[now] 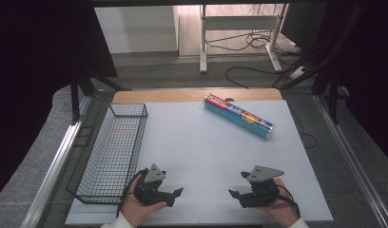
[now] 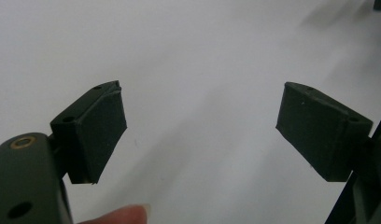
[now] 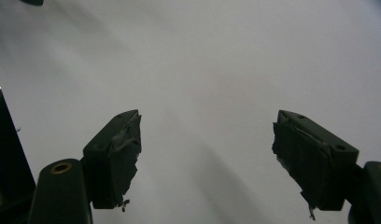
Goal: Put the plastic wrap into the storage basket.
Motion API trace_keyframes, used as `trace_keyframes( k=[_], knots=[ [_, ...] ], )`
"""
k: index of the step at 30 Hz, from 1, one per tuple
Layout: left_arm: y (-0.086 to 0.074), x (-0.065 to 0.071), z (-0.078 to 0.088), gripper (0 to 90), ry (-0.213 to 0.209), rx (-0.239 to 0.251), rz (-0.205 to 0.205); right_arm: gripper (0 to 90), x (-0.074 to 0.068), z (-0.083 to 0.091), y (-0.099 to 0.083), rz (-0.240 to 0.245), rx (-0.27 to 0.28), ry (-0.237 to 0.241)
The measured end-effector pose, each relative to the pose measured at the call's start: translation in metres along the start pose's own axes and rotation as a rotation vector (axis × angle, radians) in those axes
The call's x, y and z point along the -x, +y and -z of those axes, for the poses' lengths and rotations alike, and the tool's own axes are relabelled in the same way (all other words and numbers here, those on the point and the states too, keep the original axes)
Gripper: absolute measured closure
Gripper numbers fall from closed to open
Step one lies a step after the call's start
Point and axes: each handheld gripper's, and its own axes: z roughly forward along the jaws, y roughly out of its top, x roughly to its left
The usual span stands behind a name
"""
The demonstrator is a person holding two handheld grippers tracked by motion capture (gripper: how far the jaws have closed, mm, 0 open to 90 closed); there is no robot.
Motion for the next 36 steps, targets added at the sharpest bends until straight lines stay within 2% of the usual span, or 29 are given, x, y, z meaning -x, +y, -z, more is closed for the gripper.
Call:
trace_keyframes(
  k=[5,9,12,16,17,18,19,20,25,29,34,35,36],
  knots=[
    [0.0,0.001,0.0,15.7,-0.006,0.001,-0.006,24.5,-0.001,0.005,0.011,0.025,-0.007,-0.027],
    [-0.001,0.002,-0.001,15.7,-0.013,-0.005,-0.006,25.2,0.002,0.008,0.019,0.012,-0.007,-0.028],
    [0.0,0.001,0.003,15.7,-0.017,0.012,-0.005,25.8,0.008,0.014,0.036,0.043,-0.028,-0.042],
    [0.001,-0.004,0.002,15.7,-0.025,0.012,0.008,24.9,0.024,0.011,0.054,0.058,-0.074,-0.038],
    [0.001,-0.004,0.002,15.7,-0.025,0.012,0.008,24.9,0.024,0.011,0.054,0.058,-0.074,-0.038],
    [0.002,-0.006,0.002,15.7,-0.025,0.011,0.012,24.5,0.033,0.006,0.061,0.055,-0.095,-0.038],
    [0.002,-0.006,0.002,15.7,-0.025,0.011,0.012,24.5,0.033,0.006,0.061,0.055,-0.095,-0.038],
    [0.001,-0.006,0.002,15.7,-0.023,0.011,0.011,23.7,0.04,0.002,0.067,0.061,-0.112,-0.039],
    [0.0,-0.002,0.002,15.7,-0.02,0.009,0.005,22.3,0.053,-0.004,0.079,0.06,-0.144,-0.046],
    [-0.001,-0.001,0.004,15.7,-0.017,0.007,0.0,21.6,0.066,-0.006,0.089,0.065,-0.164,-0.069],
    [-0.002,-0.002,0.003,15.7,-0.019,0.007,0.006,20.9,0.09,-0.015,0.1,0.074,-0.208,-0.109],
    [-0.002,-0.002,0.003,15.7,-0.019,0.007,0.006,20.9,0.09,-0.015,0.1,0.074,-0.208,-0.109],
    [-0.002,-0.002,0.002,15.8,-0.02,0.002,0.003,20.6,0.099,-0.02,0.104,0.078,-0.223,-0.117]
  ],
)
